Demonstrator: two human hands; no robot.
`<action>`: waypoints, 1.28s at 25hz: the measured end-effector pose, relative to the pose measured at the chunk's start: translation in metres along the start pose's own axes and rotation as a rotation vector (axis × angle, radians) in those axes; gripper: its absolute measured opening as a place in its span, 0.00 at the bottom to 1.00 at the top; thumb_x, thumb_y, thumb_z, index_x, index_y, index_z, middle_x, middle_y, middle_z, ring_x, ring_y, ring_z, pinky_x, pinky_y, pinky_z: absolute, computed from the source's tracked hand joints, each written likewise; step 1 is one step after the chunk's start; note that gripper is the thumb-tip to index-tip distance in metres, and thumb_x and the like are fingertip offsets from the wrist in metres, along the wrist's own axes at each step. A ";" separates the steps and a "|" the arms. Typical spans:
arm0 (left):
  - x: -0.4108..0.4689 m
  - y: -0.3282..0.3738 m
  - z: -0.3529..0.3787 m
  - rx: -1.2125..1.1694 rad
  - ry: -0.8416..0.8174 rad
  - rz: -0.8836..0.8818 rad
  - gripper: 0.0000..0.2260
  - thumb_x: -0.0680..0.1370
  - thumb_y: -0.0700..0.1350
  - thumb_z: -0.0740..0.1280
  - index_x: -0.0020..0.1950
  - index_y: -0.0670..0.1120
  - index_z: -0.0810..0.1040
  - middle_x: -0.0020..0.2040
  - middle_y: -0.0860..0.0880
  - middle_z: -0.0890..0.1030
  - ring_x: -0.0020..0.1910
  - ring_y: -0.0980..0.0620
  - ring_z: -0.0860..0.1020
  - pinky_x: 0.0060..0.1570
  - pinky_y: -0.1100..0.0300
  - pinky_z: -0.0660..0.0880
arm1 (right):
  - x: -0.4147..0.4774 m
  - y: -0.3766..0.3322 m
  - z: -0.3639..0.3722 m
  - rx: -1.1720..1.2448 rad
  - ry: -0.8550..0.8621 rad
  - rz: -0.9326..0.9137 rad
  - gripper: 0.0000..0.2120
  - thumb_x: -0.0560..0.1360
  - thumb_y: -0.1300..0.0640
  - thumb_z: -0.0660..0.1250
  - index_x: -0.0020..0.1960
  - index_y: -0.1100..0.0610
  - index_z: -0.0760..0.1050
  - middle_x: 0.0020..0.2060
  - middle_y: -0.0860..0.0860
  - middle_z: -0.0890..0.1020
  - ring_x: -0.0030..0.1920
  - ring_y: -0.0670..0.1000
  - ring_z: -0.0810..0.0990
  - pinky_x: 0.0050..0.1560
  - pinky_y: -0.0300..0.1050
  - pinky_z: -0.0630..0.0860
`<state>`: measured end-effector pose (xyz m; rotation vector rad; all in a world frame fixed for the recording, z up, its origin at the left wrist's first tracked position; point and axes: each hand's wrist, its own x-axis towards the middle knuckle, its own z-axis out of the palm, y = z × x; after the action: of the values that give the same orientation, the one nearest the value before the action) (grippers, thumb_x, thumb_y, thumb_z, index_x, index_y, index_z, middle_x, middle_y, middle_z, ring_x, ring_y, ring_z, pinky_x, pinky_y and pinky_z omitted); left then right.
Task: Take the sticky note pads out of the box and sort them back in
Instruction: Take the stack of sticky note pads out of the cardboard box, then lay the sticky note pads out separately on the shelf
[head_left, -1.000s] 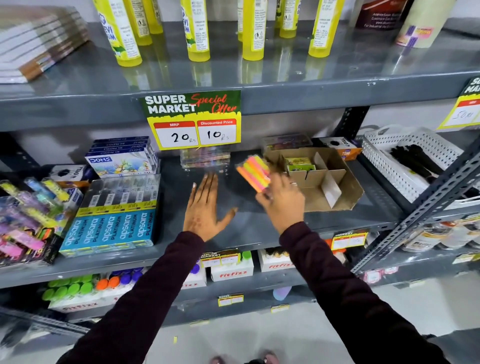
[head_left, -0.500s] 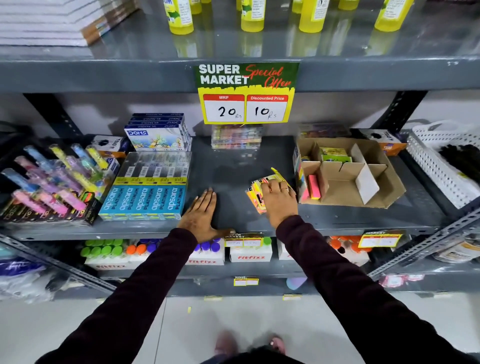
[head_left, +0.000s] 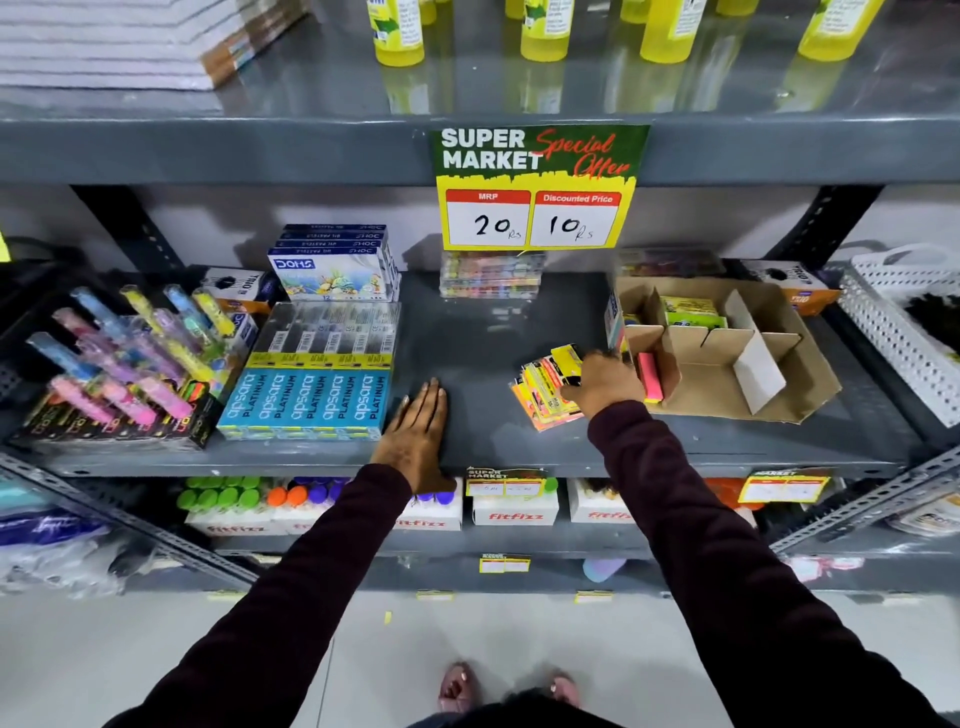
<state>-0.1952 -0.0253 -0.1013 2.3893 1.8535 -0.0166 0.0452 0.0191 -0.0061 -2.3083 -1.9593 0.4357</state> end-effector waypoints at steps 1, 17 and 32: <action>0.001 0.000 0.001 0.009 -0.005 -0.006 0.57 0.64 0.62 0.73 0.74 0.39 0.38 0.78 0.40 0.41 0.77 0.45 0.43 0.74 0.51 0.40 | -0.001 -0.003 -0.001 0.006 0.022 0.004 0.25 0.72 0.51 0.71 0.63 0.65 0.71 0.62 0.63 0.73 0.63 0.63 0.74 0.62 0.52 0.74; 0.000 0.003 0.002 0.035 0.058 -0.043 0.46 0.72 0.62 0.63 0.75 0.39 0.40 0.77 0.43 0.40 0.77 0.45 0.45 0.75 0.52 0.42 | 0.045 -0.095 0.049 -0.123 0.062 -0.599 0.28 0.74 0.69 0.59 0.70 0.47 0.69 0.70 0.50 0.72 0.72 0.55 0.66 0.72 0.53 0.63; 0.001 0.003 0.003 0.012 0.031 -0.053 0.54 0.65 0.63 0.70 0.75 0.41 0.39 0.78 0.42 0.42 0.77 0.46 0.44 0.75 0.51 0.42 | 0.003 -0.022 0.022 -0.064 0.093 -0.016 0.24 0.75 0.52 0.66 0.67 0.63 0.68 0.66 0.62 0.70 0.68 0.64 0.66 0.69 0.56 0.66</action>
<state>-0.1915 -0.0258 -0.1041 2.3612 1.9353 0.0052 0.0188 0.0230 -0.0225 -2.3036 -1.9743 0.2625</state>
